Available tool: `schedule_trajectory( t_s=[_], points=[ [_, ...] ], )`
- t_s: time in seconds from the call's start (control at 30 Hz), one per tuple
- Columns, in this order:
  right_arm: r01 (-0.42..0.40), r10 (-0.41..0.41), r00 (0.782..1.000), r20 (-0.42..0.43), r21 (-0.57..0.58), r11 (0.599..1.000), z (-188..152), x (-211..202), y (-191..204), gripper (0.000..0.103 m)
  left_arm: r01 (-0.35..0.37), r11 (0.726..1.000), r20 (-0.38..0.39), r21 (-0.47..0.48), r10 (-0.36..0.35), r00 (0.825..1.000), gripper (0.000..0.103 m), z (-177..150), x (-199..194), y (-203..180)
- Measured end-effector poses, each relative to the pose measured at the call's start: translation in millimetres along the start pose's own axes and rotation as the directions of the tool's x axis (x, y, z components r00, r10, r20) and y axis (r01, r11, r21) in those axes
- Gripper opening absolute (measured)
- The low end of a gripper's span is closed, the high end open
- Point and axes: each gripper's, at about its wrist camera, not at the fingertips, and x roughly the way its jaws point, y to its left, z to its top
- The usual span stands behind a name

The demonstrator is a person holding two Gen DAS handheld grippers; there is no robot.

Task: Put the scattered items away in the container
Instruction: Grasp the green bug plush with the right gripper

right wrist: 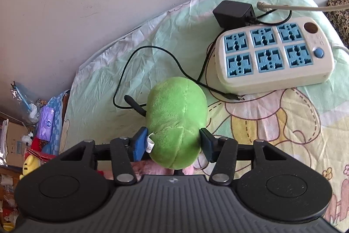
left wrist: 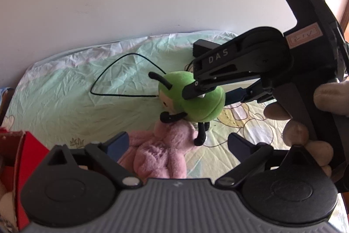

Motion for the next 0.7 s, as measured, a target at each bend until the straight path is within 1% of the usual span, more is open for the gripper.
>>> schedule_trajectory(
  t_s=[0.03,0.1,0.2,0.3,0.33,0.4,0.47,0.5,0.6,0.7],
  points=[
    [-0.008,0.008,1.0,-0.002,0.002,1.0,-1.2,-2.6,-2.5,0.052,-0.007,1.0,0.002,0.017,0.007,1.0,0.097,-1.6,0.8,-2.3],
    [-0.029,0.029,1.0,-0.004,0.006,1.0,-6.7,-11.5,-7.5,0.051,-0.011,0.998,0.002,0.054,0.011,1.0,0.096,-5.7,0.5,-6.7],
    [-0.039,0.039,0.999,-0.003,-0.022,0.999,-20.5,-31.5,-12.7,0.051,0.042,0.994,0.018,0.099,-0.044,0.999,0.096,-15.4,-11.6,-9.3],
    [-0.054,0.054,0.998,-0.017,-0.044,0.998,-39.1,-58.6,-20.7,0.051,0.07,0.981,0.044,0.182,-0.079,0.996,0.097,-30.5,-30.3,-15.9],
    [-0.058,0.057,0.998,-0.026,-0.05,0.997,-46.6,-66.7,-23.8,0.051,0.082,0.975,0.045,0.206,-0.093,0.995,0.097,-36.4,-35.5,-17.5],
    [-0.074,0.072,0.997,-0.04,-0.046,0.996,-67.3,-79.9,-30.7,0.051,0.131,0.966,0.029,0.222,-0.141,0.99,0.097,-47.4,-43.8,-18.8],
    [-0.077,0.076,0.995,-0.062,-0.022,0.997,-91.1,-84.4,-37.3,0.051,0.188,0.958,0.007,0.215,-0.194,0.981,0.097,-57.9,-50.3,-19.5],
    [-0.07,0.069,0.995,-0.066,-0.006,0.998,-103.4,-85.1,-40.8,0.051,0.203,0.956,0.002,0.212,-0.208,0.978,0.097,-63.3,-53.8,-20.6],
    [-0.08,0.084,0.993,-0.077,0.062,0.995,-135.6,-82.8,-49.5,0.051,0.219,0.953,-0.019,0.211,-0.22,0.975,0.097,-79.8,-61.3,-25.7],
    [-0.097,0.109,0.989,-0.1,0.122,0.988,-155.8,-81.4,-52.3,0.051,0.224,0.944,-0.034,0.241,-0.222,0.974,0.097,-91.7,-69.0,-31.0]
  ],
)
